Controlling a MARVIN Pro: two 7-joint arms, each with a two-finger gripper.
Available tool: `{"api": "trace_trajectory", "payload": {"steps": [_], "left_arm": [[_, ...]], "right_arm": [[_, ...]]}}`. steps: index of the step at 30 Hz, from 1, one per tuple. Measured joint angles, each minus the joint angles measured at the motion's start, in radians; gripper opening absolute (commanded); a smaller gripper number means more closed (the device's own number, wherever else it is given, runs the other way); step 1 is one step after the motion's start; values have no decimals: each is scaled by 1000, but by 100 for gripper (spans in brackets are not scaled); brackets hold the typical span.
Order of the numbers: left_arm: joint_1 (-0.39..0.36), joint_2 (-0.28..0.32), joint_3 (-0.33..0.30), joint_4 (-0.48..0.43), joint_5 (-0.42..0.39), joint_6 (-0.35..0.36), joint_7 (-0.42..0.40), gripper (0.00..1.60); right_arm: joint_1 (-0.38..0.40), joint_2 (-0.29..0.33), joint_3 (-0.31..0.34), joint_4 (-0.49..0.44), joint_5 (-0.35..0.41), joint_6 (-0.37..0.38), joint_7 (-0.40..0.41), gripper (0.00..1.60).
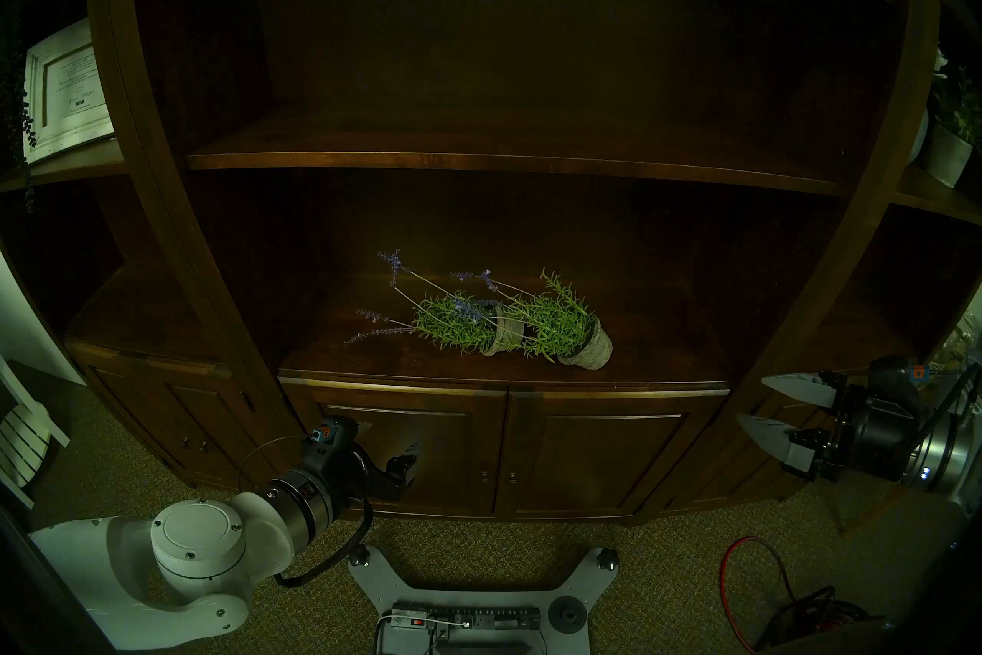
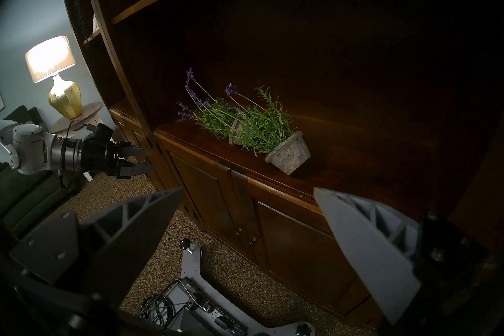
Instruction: Place the fake decorative plant upright
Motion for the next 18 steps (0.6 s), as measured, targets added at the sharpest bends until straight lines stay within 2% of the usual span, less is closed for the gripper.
{"api": "trace_trajectory", "payload": {"steps": [6,18], "left_arm": [[-11,-7,25,0,19,23,19,160],[-84,-67,123,-18,75,131,42,160]], "right_arm": [[0,0,0,0,0,0,0,160],[-1,0,0,0,1,0,0,160]]}}
